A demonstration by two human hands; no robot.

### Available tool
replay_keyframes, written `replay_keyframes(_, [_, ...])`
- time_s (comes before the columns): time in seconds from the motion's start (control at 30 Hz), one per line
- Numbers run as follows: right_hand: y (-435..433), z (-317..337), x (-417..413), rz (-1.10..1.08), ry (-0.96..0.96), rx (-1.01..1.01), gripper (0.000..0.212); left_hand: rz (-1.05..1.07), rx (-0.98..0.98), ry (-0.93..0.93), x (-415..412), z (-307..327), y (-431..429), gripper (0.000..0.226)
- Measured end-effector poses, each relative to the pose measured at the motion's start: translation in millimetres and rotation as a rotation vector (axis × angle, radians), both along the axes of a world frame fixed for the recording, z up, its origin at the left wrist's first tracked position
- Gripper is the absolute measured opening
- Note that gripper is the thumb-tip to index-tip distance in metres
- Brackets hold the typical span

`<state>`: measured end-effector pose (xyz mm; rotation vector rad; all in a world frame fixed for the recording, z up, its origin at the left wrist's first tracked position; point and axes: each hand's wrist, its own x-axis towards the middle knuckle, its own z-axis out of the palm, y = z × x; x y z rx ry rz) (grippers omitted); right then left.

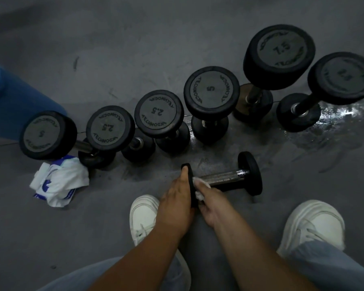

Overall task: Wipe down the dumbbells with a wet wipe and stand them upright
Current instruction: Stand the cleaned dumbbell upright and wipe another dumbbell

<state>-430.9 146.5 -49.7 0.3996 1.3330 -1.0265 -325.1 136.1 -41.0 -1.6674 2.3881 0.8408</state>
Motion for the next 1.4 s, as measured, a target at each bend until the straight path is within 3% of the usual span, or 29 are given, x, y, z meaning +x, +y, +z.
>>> replay_keyframes(0.1, [-14.0, 0.5, -1.1, 0.030, 0.057, 0.099, 0.016, 0.007, -0.005, -0.006, 0.0, -2.2, -1.2, 0.098])
replay_keyframes(0.27, [16.5, 1.6, 8.3, 0.057, 0.134, -0.030, 0.027, -0.005, -0.026, 0.017, 1.4, -1.2, 2.5, 0.098])
replay_keyframes(0.43, [-3.9, 1.0, 10.1, -0.023, 0.108, 0.092, 0.038, -0.011, -0.019, 0.009, -2.1, 3.4, -3.3, 0.099])
replay_keyframes(0.6, [4.9, 1.3, 13.0, -0.006, 0.136, 0.039, 0.030, -0.002, -0.029, 0.018, 0.0, 0.0, 0.2, 0.096])
replay_keyframes(0.7, [-16.1, -1.6, 9.7, -0.075, 0.017, 0.051, 0.026, -0.007, -0.007, 0.019, -0.5, -1.6, -2.1, 0.096])
replay_keyframes(0.83, [30.7, -6.3, 10.4, 0.136, 0.203, -0.041, 0.026, -0.015, 0.011, -0.001, -0.5, 3.0, -3.2, 0.105])
replay_keyframes(0.93, [53.1, -24.2, 3.1, 0.364, 0.300, 0.171, 0.030, -0.029, 0.012, -0.017, -0.3, 4.0, -5.6, 0.115])
replay_keyframes(1.0, [36.6, -24.8, -0.4, 0.324, 0.199, 0.179, 0.025, -0.033, 0.024, -0.016, -0.4, 3.2, -4.8, 0.115])
replay_keyframes(1.13, [-0.7, 6.2, -30.4, -0.120, -0.313, 0.027, 0.016, -0.023, 0.058, -0.011, -1.3, 5.3, -6.7, 0.111])
replay_keyframes(1.2, [-0.4, 19.0, -41.9, -0.130, -0.389, 0.022, 0.022, -0.022, 0.057, -0.012, -0.5, 6.1, -8.9, 0.112])
replay_keyframes(1.33, [-2.9, 7.7, -13.0, -0.052, -0.088, 0.111, 0.008, -0.013, 0.055, 0.015, -1.0, 3.4, -5.9, 0.105])
replay_keyframes(1.4, [-15.4, 5.1, 0.2, -0.033, 0.063, 0.159, 0.017, -0.009, 0.023, 0.022, -1.7, 1.7, -4.0, 0.101])
